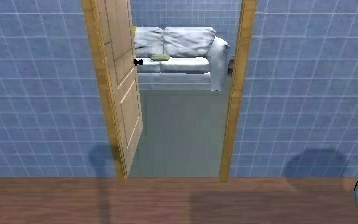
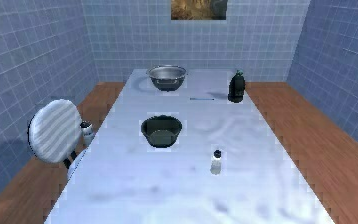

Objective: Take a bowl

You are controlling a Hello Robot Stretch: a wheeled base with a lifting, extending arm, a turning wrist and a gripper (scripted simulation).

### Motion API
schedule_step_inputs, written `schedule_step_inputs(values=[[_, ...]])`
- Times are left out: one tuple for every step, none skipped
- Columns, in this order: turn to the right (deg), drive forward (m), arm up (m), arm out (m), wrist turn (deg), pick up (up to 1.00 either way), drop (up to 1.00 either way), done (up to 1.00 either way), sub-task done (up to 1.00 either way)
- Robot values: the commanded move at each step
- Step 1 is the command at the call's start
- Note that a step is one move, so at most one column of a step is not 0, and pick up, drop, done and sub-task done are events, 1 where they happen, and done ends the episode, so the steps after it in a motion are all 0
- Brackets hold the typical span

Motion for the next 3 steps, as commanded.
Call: schedule_step_inputs(values=[[0.0, 0.0, 0.5, 0.0, 0.0, 0.0, 0.0, 0.0, 0.0], [0.0, 0.0, 0.38, 0.0, 0.0, 0.0, 0.0, 0.0, 0.0], [0.0, 0.0, 0.0, 0.44, 0.0, 0.0, 0.0, 0.0, 0.0]])
